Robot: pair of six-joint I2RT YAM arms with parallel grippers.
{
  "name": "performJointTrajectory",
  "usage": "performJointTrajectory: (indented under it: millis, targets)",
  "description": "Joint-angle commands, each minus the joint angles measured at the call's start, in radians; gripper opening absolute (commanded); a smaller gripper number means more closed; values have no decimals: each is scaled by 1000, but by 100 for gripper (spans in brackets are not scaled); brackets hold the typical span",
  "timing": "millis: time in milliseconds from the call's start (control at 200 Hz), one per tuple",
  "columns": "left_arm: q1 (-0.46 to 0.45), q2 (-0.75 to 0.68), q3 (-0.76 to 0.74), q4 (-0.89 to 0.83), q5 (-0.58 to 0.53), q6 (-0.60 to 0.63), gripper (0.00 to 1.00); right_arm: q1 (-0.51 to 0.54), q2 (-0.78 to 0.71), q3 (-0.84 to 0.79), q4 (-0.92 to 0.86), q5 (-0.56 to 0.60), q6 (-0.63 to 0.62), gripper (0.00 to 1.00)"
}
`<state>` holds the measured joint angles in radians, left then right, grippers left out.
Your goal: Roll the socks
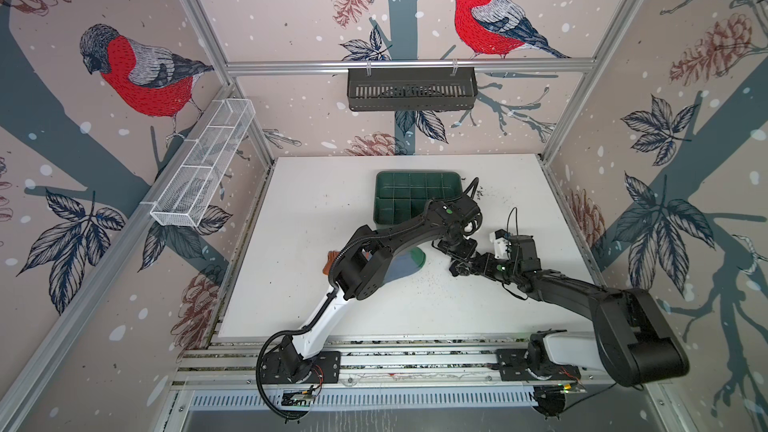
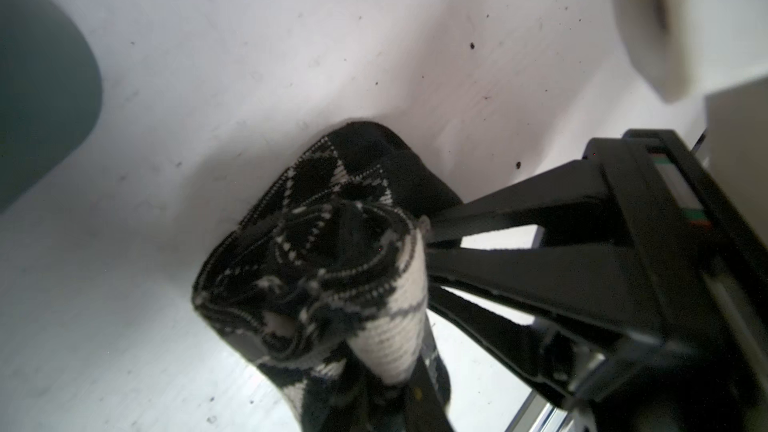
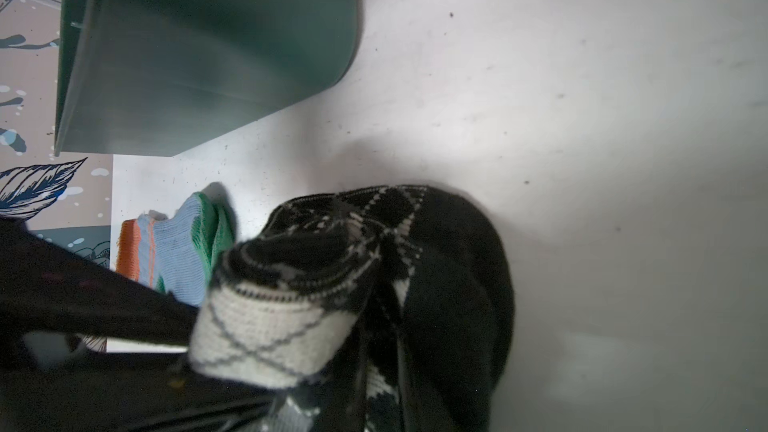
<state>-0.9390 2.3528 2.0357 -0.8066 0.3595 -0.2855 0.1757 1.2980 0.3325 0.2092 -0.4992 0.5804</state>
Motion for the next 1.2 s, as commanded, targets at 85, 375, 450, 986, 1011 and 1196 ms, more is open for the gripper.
performJointTrajectory:
  millis: [85, 375, 450, 986, 1011, 1196]
  targets:
    - [2, -28, 43, -100, -187, 2, 10, -1, 9, 8, -23, -5, -5, 10]
    - [0, -49, 57, -218, -352, -1, 9, 8, 41, 0, 6, -27, 4, 6]
    - [-7, -31, 80, -233, -360, -1, 9, 14, 42, 0, 8, -24, 7, 6]
    - [-84, 191, 397, -334, -350, 22, 9, 31, 61, -4, 44, -45, 30, 6]
    - [-84, 191, 392, -324, -340, 23, 10, 31, 61, -4, 45, -47, 30, 5]
    - [-78, 184, 322, -228, -223, 26, 22, 31, 51, -9, 40, -46, 29, 5]
